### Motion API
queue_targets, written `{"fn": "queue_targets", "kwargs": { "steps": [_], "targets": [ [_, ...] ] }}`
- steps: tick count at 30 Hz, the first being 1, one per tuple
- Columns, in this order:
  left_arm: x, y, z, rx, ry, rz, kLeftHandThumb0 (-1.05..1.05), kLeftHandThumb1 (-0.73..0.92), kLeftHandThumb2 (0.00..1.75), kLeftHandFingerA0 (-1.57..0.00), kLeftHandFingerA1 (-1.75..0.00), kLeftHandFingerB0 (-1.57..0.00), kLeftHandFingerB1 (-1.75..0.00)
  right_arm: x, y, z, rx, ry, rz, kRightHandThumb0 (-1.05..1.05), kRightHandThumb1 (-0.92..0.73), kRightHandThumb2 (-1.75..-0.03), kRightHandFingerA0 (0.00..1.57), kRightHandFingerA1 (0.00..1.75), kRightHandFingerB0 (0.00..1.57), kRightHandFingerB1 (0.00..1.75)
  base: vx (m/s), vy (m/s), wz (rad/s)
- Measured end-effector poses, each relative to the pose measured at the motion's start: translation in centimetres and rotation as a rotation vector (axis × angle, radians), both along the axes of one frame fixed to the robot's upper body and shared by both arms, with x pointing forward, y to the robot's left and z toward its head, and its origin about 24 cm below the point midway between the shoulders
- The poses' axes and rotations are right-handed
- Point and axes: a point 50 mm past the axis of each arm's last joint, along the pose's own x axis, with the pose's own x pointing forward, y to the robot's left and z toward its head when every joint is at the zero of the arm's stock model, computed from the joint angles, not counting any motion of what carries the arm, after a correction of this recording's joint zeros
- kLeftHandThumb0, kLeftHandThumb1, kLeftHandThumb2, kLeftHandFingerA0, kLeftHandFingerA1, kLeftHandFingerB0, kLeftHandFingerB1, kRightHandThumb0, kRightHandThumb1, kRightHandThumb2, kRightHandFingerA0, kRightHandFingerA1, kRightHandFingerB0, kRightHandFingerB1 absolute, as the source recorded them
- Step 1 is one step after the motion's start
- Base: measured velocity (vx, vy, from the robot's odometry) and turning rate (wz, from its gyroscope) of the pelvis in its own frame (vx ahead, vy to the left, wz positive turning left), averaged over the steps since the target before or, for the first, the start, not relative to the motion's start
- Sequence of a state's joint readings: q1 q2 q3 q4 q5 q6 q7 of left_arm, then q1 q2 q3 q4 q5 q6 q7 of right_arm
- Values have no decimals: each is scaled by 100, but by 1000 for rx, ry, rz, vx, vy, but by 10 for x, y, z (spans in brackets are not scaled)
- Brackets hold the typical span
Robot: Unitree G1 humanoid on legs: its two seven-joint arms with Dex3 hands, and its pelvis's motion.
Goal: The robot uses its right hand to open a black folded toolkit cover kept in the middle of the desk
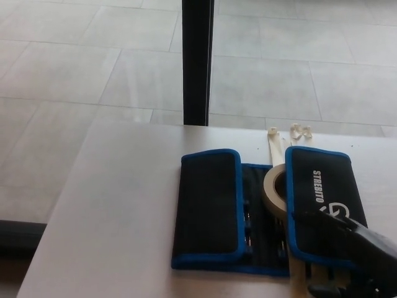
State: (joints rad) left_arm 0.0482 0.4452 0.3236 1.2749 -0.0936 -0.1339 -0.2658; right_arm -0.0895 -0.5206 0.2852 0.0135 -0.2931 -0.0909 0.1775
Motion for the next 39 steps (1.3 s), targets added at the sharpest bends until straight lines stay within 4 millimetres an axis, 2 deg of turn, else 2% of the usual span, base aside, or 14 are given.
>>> {"fn": "queue_targets", "kwargs": {
  "steps": [1,17,23,24,25,26,30,31,32,33,35,37,38,39],
  "targets": [
    [0,0,0,0,0,0,-79,92,69,-31,-47,-23,-34,0,0,0,-16,-11,-6,-51,-62,-59,0,39,22,31,0,0,0],
    [0,0,0,-1,1,-1,-83,92,69,-27,-52,-26,-38,3,-8,-11,-190,-176,-70,-48,-60,-58,1,53,28,35,0,0,0],
    [0,0,0,-3,1,-1,-84,92,67,-35,-54,-26,-37,3,-9,-18,-243,-227,-77,-47,-57,-58,0,42,30,36,0,0,0],
    [0,0,0,-3,2,-2,-84,91,67,-34,-50,-26,-36,4,-9,-18,-251,-235,-80,-46,-51,-62,0,23,24,40,0,0,0],
    [0,0,0,-3,2,-2,-84,91,67,-34,-50,-26,-36,4,-9,-19,-262,-244,-84,-46,-51,-62,0,23,24,40,0,0,0],
    [0,0,0,-3,1,-2,-85,89,67,-33,-54,-26,-36,4,-9,-21,-272,-251,-87,-58,-53,-68,0,1,15,44,0,0,0],
    [0,-1,-1,-5,-2,1,-83,92,68,-33,-51,-30,-36,5,-10,-27,-320,-272,-101,-45,-53,-62,0,0,16,39,0,0,0],
    [0,-1,-1,-6,-1,1,-90,77,85,-31,-55,-25,-41,6,-10,-28,-331,-278,-106,-42,-54,-64,0,4,16,39,0,0,0],
    [0,-1,-1,-6,-1,0,-90,77,85,-31,-55,-25,-41,6,-10,-30,-344,-286,-111,-42,-54,-64,0,4,16,39,0,0,0],
    [0,-1,-1,-6,-1,0,-83,92,68,-32,-52,-29,-36,7,-10,-31,-354,-294,-115,-39,-53,-65,0,11,17,39,0,0,0],
    [0,-1,-1,-6,-1,0,-83,92,68,-32,-52,-29,-36,8,-11,-33,-371,-310,-125,-39,-53,-65,0,11,17,39,0,0,0],
    [0,-1,-1,-6,-1,0,-88,74,85,-32,-57,-25,-44,9,-11,-34,-383,-323,-131,-36,-61,-60,3,41,30,36,0,0,0],
    [0,-2,-1,-7,-2,1,-88,74,85,-32,-57,-25,-44,9,-11,-36,-389,-336,-139,-36,-61,-60,3,41,30,36,0,0,0],
    [0,-2,-1,-7,-2,1,-84,92,67,-34,-54,-28,-38,10,-12,-36,-391,-343,-144,-36,-61,-59,11,51,35,35,0,0,0]
  ]
}}
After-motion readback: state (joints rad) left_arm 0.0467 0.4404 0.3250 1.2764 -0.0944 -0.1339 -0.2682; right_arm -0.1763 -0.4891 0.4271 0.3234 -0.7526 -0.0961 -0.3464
